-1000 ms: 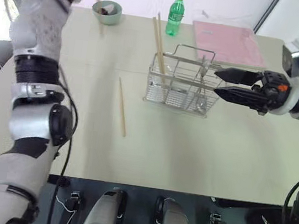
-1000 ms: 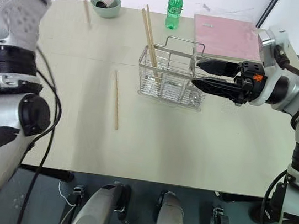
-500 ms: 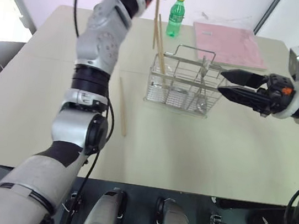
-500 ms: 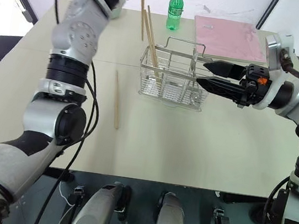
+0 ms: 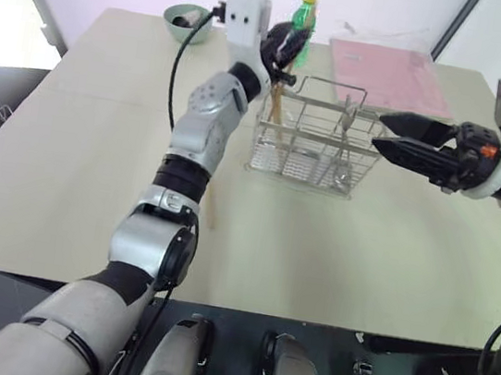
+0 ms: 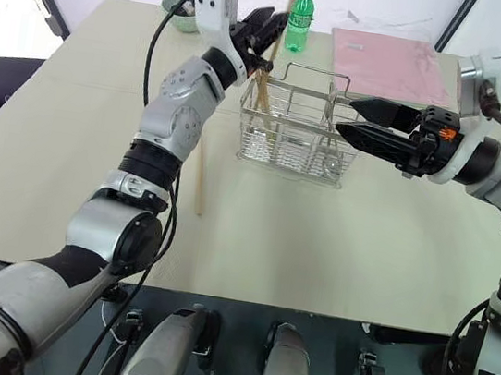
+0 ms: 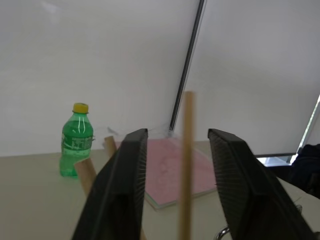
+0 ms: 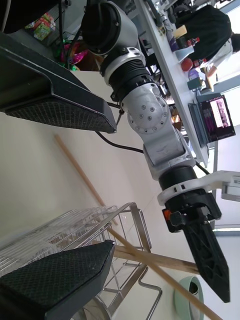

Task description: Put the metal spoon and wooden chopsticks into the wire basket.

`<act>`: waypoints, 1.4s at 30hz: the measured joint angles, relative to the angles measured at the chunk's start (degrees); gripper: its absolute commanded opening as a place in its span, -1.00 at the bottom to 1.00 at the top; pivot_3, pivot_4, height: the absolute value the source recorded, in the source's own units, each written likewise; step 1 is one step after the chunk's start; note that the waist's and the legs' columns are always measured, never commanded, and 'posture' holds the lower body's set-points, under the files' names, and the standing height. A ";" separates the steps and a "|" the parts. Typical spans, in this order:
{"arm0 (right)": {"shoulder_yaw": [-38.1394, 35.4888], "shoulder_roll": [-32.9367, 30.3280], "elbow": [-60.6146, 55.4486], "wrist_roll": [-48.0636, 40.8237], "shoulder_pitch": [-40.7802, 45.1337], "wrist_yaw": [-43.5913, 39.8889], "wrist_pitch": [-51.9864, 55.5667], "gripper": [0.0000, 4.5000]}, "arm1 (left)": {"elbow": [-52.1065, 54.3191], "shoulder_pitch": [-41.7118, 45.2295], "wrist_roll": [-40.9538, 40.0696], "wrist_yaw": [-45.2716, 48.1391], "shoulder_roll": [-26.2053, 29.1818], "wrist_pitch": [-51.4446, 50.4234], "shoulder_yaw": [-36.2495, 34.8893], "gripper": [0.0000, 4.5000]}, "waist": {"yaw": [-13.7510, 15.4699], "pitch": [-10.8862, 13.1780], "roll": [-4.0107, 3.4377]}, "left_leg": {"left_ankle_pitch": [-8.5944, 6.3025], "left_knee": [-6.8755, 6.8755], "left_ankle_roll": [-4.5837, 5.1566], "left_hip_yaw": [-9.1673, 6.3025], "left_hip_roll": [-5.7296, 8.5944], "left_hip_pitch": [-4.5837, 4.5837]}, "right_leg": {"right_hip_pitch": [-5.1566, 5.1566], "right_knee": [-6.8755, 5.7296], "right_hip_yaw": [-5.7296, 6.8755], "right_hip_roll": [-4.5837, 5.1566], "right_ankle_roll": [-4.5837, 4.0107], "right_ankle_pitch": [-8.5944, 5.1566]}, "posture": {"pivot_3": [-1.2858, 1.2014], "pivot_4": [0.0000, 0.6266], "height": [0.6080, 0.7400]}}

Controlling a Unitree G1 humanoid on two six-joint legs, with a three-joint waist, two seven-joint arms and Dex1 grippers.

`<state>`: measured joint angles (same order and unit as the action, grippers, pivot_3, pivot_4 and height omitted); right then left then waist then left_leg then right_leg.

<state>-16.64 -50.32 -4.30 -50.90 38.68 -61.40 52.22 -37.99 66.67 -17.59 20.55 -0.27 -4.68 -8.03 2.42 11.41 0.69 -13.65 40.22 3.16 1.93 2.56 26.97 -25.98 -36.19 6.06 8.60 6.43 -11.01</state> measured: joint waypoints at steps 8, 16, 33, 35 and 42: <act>0.45 0.91 0.50 -0.02 0.78 1.65 0.02 0.56 | 19.33 -4.40 -4.06 -5.32 1.14 -11.56 -0.78 0.99 | -0.28 0.00 -0.01 | 0.03 0.00 -0.04 -0.02 -0.02 -0.02 | -0.02 -0.03 -0.02 -0.04 -0.02 0.01 | 0.03 -0.52 0.19; 1.49 1.48 2.47 0.52 1.92 1.27 -0.48 0.56 | 25.11 -2.08 -1.73 -25.30 11.64 -39.72 -7.40 0.99 | 0.06 -0.01 -0.02 | -0.02 0.00 0.06 -0.04 -0.01 -0.30 | 0.32 -0.03 -0.02 -0.24 0.00 0.00 | 0.03 -0.52 0.19; 3.78 1.86 2.96 2.58 1.86 -1.79 -3.80 0.56 | 6.65 -4.82 3.39 -27.16 9.03 -61.45 -2.06 0.99 | -0.07 -0.01 0.01 | 0.02 -0.10 -0.40 -0.08 0.02 -0.45 | 0.43 0.02 -0.02 -0.05 0.02 -0.02 | 0.03 -0.52 0.19; 3.70 1.86 2.83 2.52 1.71 -1.59 -3.80 0.56 | 5.11 -4.23 3.74 -27.38 8.77 -60.54 -2.43 0.99 | -0.02 -0.02 0.01 | 0.00 -0.09 -0.39 -0.08 0.02 -0.47 | 0.46 0.03 -0.02 -0.03 0.02 -0.01 | 0.03 -0.52 0.19; 2.68 1.87 2.42 2.42 -0.10 -0.74 -3.80 0.56 | -0.35 -2.69 4.56 -27.67 8.00 -56.44 -4.52 0.16 | -0.01 -0.17 -0.20 | -0.08 -0.10 -0.27 -0.09 0.02 -0.56 | 0.52 0.00 0.00 -0.02 0.02 -0.01 | 0.03 -0.52 0.19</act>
<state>-13.96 -48.46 -1.89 -48.48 38.58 -62.14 48.42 -38.34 63.99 -13.02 -7.12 7.74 -61.13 -12.55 2.41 11.25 0.48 -13.73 40.12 2.89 1.85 2.58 26.41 -25.46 -36.19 6.05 8.58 6.45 -11.02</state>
